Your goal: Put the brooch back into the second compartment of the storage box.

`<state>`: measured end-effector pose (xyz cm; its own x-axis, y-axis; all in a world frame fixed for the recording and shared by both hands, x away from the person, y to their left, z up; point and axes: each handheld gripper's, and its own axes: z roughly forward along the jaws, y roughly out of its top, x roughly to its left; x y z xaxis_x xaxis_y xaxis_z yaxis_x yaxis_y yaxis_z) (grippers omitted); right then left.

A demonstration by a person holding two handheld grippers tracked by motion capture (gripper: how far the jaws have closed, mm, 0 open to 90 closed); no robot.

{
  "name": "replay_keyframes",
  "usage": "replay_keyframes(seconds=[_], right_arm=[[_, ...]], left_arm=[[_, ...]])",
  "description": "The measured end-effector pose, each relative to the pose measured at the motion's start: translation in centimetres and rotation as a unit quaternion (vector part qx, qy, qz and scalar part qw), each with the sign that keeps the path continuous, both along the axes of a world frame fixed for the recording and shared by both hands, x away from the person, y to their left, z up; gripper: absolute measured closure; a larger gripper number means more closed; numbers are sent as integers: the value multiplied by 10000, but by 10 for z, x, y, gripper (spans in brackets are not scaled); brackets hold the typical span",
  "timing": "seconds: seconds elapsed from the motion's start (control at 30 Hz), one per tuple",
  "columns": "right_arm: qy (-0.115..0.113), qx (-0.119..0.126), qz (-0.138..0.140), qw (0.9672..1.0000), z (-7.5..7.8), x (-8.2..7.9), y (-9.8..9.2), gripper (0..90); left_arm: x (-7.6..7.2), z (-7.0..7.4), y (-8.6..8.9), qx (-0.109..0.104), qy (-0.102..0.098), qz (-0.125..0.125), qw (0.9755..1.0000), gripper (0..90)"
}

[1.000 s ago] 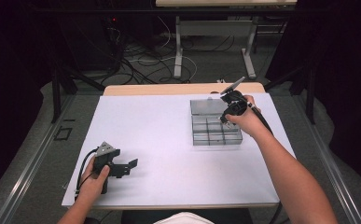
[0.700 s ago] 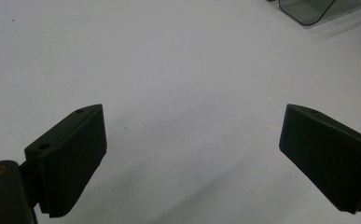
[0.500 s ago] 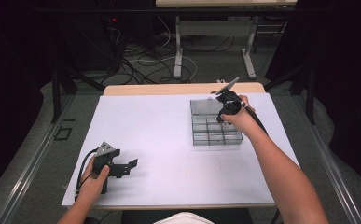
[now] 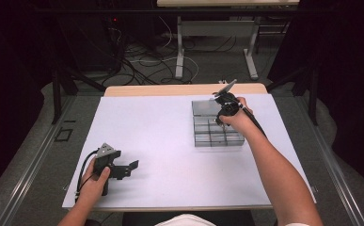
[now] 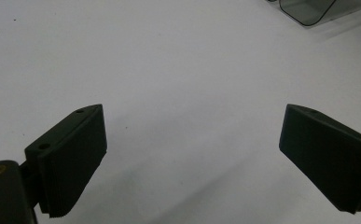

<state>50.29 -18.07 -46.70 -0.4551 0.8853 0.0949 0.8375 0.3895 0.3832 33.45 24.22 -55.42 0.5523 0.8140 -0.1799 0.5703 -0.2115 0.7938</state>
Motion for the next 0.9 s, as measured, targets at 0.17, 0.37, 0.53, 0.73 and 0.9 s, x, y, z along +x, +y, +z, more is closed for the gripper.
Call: replay_keyframes(seconds=[0.17,0.37,0.53,0.73,0.9], right_arm=[[-49,107,-29,9999,-7,4,3,808],[128,-98,-81,9998,-10,9,4,808],[117,-93,-107,9998,-14,12,4,808],[124,22,-199,9997,-16,13,6,808],[128,6,-123,9998,-19,16,7,808]], left_arm=[[0,0,0,32,-18,-33,10000,76],[0,0,0,-5,-1,-1,10000,76],[0,0,0,-8,-4,1,10000,76],[1,0,0,17,43,-50,10000,76],[1,0,0,23,31,-39,10000,76]])
